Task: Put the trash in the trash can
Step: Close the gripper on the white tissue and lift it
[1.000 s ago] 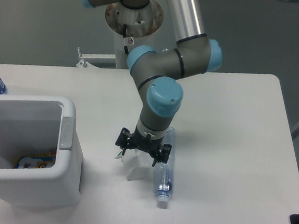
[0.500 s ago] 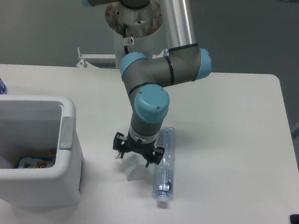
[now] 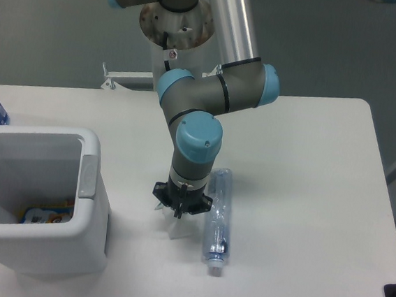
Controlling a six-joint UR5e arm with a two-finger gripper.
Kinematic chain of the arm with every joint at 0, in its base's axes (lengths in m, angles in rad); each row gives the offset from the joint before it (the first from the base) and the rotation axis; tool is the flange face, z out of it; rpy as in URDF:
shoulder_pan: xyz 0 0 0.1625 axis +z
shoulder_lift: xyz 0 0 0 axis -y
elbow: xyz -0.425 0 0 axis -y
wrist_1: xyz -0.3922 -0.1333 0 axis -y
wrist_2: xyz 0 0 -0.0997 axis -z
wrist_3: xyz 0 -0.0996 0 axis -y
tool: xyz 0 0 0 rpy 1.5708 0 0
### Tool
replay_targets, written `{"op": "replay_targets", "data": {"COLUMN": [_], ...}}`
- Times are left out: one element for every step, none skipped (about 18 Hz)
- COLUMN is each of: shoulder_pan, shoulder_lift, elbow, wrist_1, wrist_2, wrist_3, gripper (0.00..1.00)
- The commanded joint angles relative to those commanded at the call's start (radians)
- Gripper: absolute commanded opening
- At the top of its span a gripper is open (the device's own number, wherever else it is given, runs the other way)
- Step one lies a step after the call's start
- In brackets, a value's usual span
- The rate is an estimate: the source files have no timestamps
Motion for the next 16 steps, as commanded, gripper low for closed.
{"op": "replay_targets", "data": {"shoulder_pan": [0.000,0.000,0.000,0.000,0.000,0.002,0.002,0.002,0.003,0.005,0.008,0.009,0.014,0.026,0.043,0.057], "shoulder_lift": [0.008,0.015,0.023,0.026,0.026,0.029,0.029,0.029,0.028,0.028,0.029,0.029,0.031,0.038,0.049,0.058], "elbow": [0.000,0.000,0.003,0.006,0.009,0.015,0.021,0.028,0.035,0.044,0.052,0.061,0.075,0.087,0.101,0.115], "wrist_1": [-0.002,-0.002,-0.002,-0.003,-0.003,-0.002,-0.002,-0.002,-0.002,0.000,0.000,0.000,0.000,0.000,0.000,0.000], "wrist_2": [-0.002,-0.002,-0.003,-0.006,-0.012,-0.012,-0.014,-0.014,-0.014,-0.014,-0.020,-0.032,-0.053,-0.080,-0.122,-0.176], "wrist_3": [0.000,0.000,-0.002,-0.011,-0.020,-0.023,-0.026,-0.040,-0.063,-0.080,-0.086,-0.089,-0.095,-0.113,-0.135,-0.159], "gripper": [0.00,0.00,0.00,0.00,0.00,0.00,0.00,0.00,0.00,0.00,0.00,0.00,0.00,0.00,0.00,0.00]}}
